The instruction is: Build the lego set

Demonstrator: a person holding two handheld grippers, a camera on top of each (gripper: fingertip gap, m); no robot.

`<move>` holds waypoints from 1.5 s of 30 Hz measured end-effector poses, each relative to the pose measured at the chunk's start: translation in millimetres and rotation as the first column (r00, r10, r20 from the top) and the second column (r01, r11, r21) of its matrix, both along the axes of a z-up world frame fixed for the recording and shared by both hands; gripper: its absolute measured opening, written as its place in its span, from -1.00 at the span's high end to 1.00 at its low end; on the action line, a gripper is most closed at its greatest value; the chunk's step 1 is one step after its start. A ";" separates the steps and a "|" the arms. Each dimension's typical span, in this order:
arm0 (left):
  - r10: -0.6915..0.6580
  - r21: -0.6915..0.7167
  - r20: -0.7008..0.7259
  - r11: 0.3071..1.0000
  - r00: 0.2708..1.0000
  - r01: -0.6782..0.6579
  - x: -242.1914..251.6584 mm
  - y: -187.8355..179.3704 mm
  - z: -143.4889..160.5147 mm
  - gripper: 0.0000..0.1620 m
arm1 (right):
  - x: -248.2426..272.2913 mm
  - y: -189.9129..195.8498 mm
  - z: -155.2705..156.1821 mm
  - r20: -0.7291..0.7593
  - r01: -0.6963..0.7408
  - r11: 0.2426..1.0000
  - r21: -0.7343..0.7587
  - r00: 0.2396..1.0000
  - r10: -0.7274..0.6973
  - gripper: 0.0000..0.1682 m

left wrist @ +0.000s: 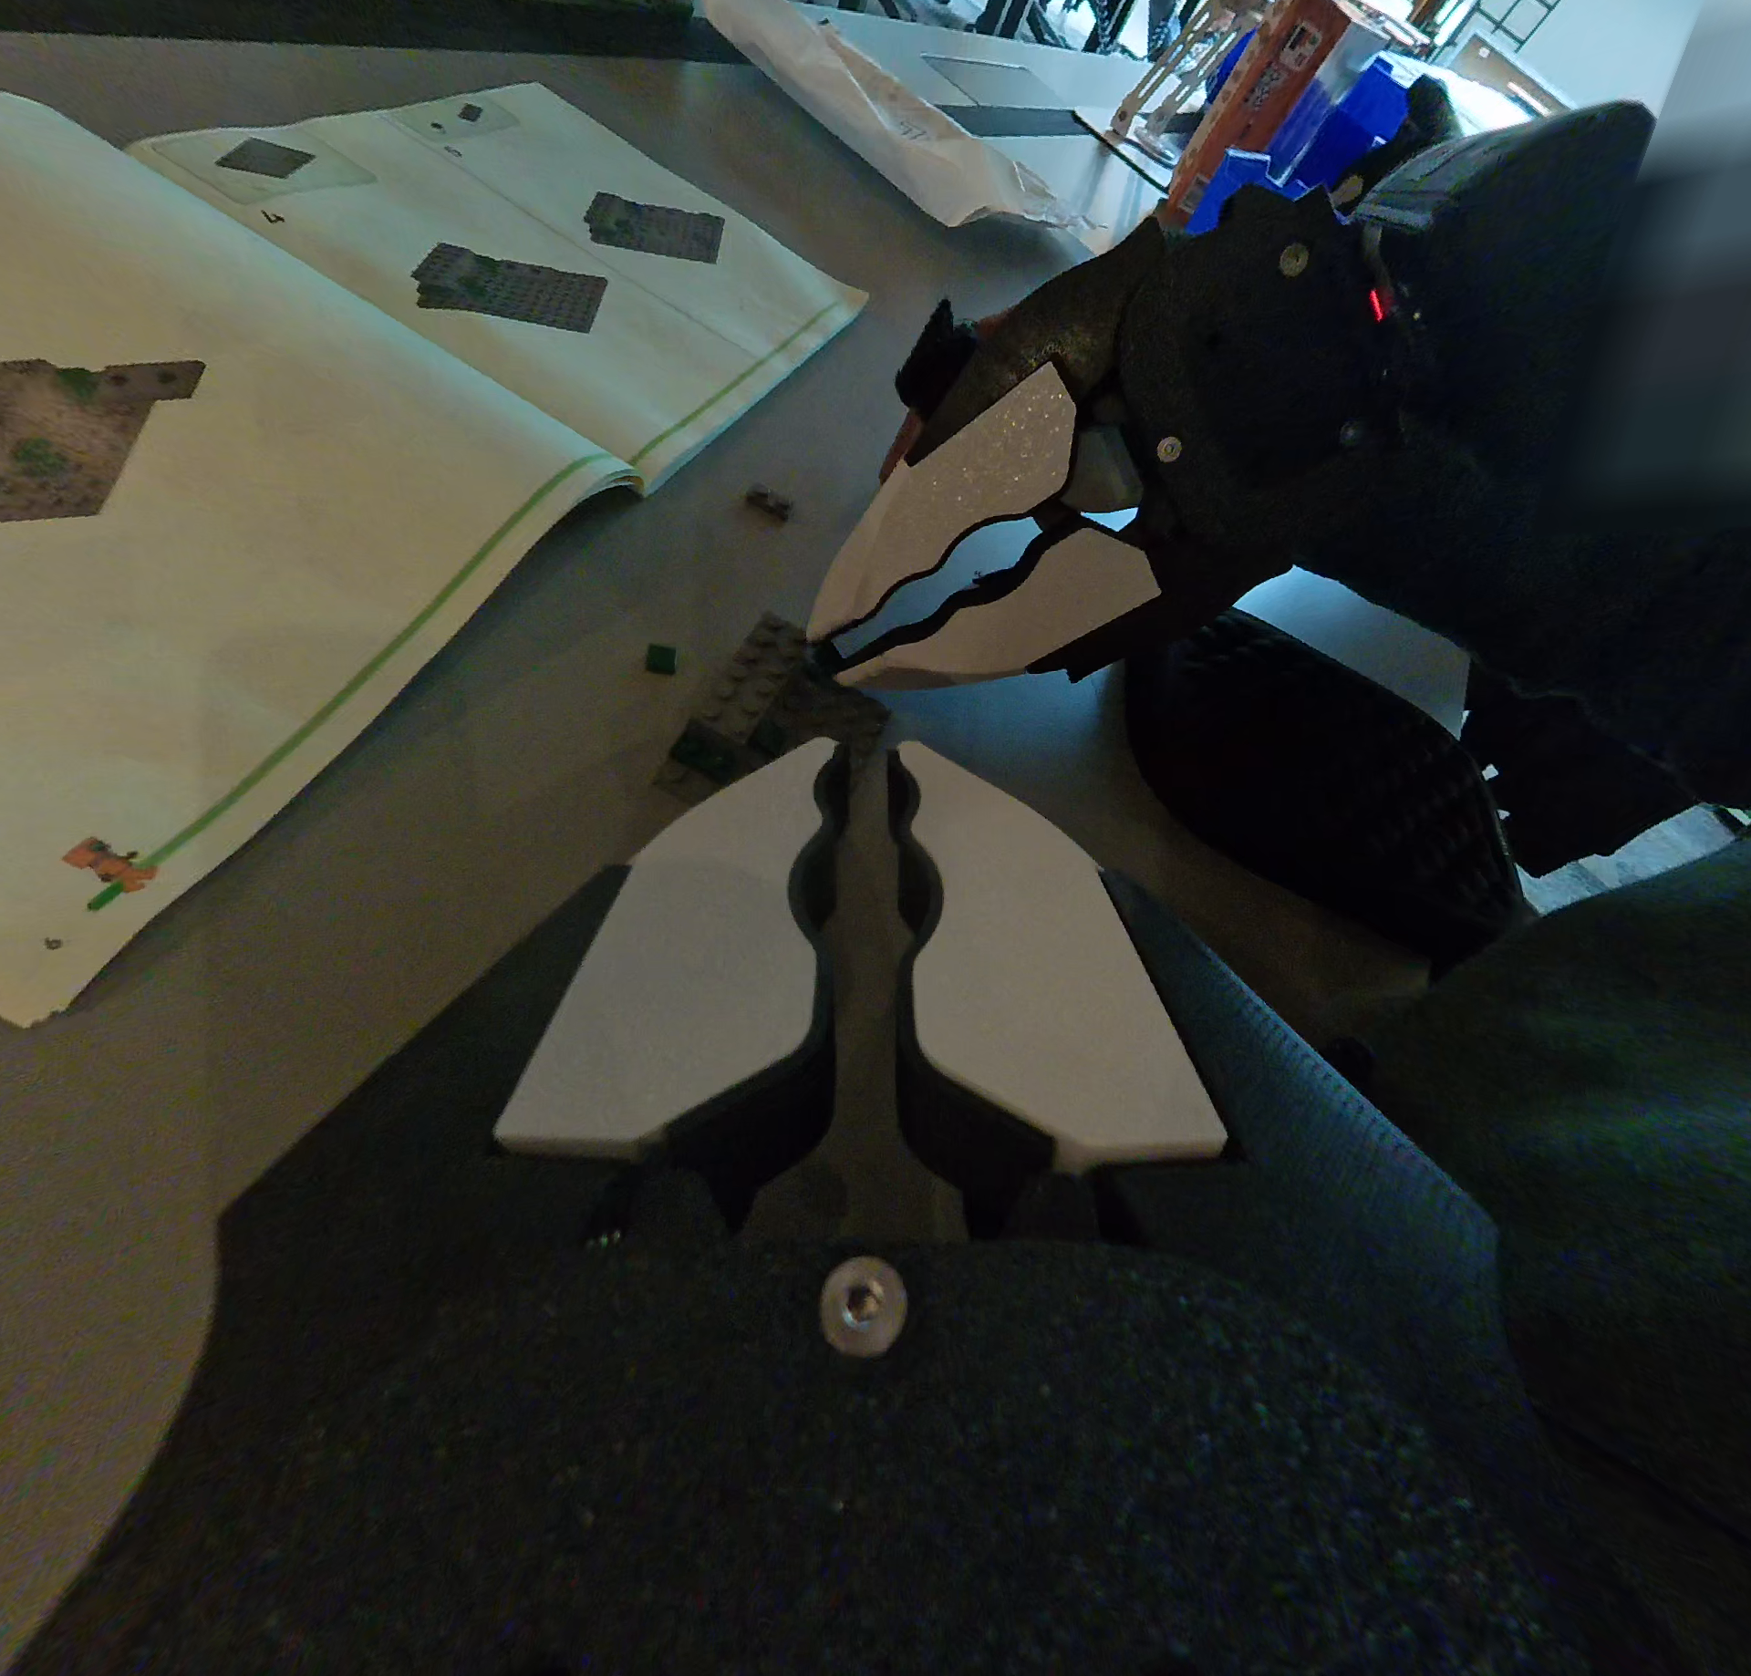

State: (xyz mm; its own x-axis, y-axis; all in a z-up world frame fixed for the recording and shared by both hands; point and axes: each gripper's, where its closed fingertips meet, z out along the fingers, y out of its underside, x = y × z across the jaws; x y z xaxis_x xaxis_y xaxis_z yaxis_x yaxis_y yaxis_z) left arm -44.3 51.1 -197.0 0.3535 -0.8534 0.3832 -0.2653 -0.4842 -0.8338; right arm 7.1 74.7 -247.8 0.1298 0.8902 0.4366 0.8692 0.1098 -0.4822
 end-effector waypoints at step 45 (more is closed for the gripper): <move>-0.166 0.137 -0.279 0.968 0.946 0.210 6.3 13.0 -27.9 0.56 | 4.1 -7.0 11.0 -0.185 -0.054 0.977 -0.204 0.983 0.016 0.92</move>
State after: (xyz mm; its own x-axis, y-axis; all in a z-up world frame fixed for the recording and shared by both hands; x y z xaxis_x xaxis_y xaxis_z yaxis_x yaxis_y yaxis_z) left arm -38.0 64.0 -225.0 0.2495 -0.9569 0.1487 -0.5591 -0.2677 -0.7847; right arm 11.2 67.7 -236.7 0.1566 0.9641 0.2143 0.7625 0.0199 -0.6467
